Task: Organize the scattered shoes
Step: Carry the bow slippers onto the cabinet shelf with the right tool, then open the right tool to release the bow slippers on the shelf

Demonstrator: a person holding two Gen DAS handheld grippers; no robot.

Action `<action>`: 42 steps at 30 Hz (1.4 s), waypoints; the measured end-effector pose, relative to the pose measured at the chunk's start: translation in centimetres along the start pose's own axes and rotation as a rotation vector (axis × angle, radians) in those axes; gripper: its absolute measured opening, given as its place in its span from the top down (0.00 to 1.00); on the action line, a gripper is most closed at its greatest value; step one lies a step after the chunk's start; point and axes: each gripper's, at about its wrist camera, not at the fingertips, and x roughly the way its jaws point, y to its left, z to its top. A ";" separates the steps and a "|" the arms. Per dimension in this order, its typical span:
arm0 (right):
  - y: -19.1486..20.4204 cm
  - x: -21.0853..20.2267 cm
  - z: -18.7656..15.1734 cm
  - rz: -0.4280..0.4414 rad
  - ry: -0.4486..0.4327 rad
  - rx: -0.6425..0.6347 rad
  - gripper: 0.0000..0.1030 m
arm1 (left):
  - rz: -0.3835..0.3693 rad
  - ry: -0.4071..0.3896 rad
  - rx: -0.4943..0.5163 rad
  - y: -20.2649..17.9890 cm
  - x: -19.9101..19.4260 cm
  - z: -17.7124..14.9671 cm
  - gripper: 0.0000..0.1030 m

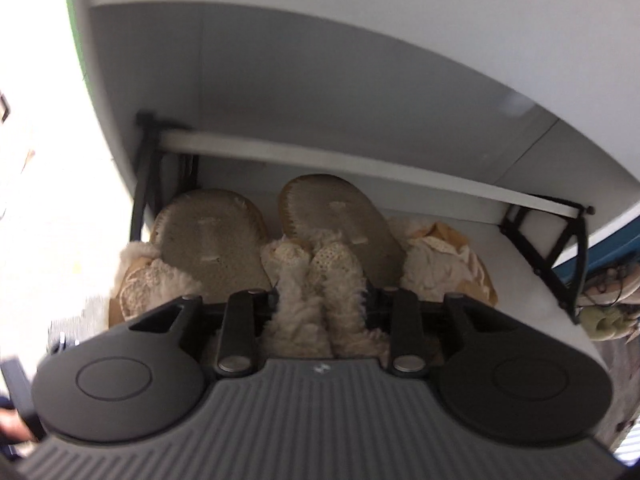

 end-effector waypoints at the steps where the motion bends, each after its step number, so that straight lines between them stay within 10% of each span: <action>1: 0.4 0.6 0.3 -0.013 0.002 -0.002 0.71 | 0.002 -0.005 0.005 0.0 -0.1 0.1 0.00; 10: 1.2 3.5 0.8 0.007 -0.071 0.034 0.61 | 0.021 0.005 0.004 0.4 0.6 0.4 0.00; 16: 0.5 0.1 -0.6 0.048 -0.236 0.032 0.01 | 0.041 0.014 0.002 0.9 1.0 -0.1 0.00; 24: -2.4 -4.7 -6.0 0.042 -0.302 0.021 0.05 | 0.067 0.045 -0.031 2.2 1.6 -1.0 0.00; 28: -4.5 -2.8 -7.7 0.144 -0.213 0.087 0.62 | 0.065 0.053 -0.009 1.4 1.8 -1.2 0.00; 29: -3.9 -2.7 -8.0 0.156 -0.200 0.078 0.63 | 0.061 0.056 -0.001 1.0 1.9 -1.3 0.00; 36: -2.5 -0.3 -6.4 0.162 -0.183 0.028 0.63 | 0.057 0.052 0.036 -0.8 2.0 -1.1 0.00; 42: -5.2 -6.6 -12.7 0.141 -0.480 0.076 0.19 | 0.066 0.085 0.063 -1.8 3.4 -1.6 0.00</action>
